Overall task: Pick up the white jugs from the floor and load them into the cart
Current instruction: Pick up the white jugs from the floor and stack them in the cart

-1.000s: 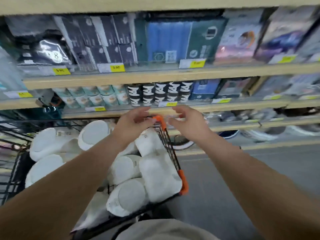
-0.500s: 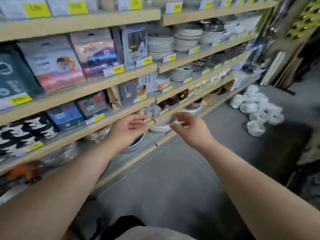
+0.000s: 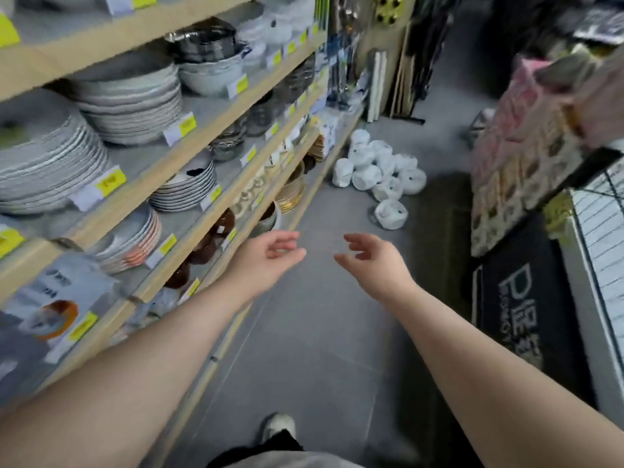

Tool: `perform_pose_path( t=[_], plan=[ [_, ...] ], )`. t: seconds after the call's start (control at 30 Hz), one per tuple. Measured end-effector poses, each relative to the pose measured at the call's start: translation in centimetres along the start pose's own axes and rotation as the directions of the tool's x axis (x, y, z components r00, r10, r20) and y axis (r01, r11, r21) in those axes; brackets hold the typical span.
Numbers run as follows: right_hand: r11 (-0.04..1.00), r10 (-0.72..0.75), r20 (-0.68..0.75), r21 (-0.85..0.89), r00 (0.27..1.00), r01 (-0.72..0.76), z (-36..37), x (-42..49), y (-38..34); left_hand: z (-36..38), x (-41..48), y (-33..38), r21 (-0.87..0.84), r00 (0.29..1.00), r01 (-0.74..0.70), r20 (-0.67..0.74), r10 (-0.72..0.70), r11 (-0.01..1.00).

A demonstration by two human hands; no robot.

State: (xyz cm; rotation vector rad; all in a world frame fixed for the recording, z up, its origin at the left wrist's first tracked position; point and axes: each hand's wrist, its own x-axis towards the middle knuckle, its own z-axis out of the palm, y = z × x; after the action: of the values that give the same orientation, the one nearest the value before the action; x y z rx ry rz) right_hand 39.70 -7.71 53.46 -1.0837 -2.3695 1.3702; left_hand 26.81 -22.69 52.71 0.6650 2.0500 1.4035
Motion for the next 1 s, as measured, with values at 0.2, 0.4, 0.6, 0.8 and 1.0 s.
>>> perform_pose_path(
  t=[0.2,0.4,0.6,0.8,1.0],
  plan=[
    [0.989,0.142,-0.155,0.061,0.978,-0.134,-5.7,9.2,3.6,5.5,12.8,3.3,0.065,0.985,-0.015,0.172,0.004,0.998],
    [0.979,0.201,-0.221,0.073,0.954,-0.189,-13.0,19.5,9.0,13.7,24.7,5.3,0.103,0.972,-0.040,0.234,0.015,0.994],
    [0.978,0.206,-0.151,0.013,0.967,-0.207,-21.2,31.2,12.7,21.8,35.7,8.0,0.088,0.984,-0.007,0.179,-0.009,0.996],
    [0.974,0.219,-0.086,-0.033,0.972,-0.223,-26.6,42.4,14.3,26.4,45.4,10.4,0.044,0.990,0.049,0.132,-0.054,0.998],
    [0.966,0.248,-0.057,-0.056,0.967,-0.251,-28.7,55.2,16.6,28.9,57.7,10.4,0.052,0.989,0.077,0.122,-0.083,0.996]
  ],
)
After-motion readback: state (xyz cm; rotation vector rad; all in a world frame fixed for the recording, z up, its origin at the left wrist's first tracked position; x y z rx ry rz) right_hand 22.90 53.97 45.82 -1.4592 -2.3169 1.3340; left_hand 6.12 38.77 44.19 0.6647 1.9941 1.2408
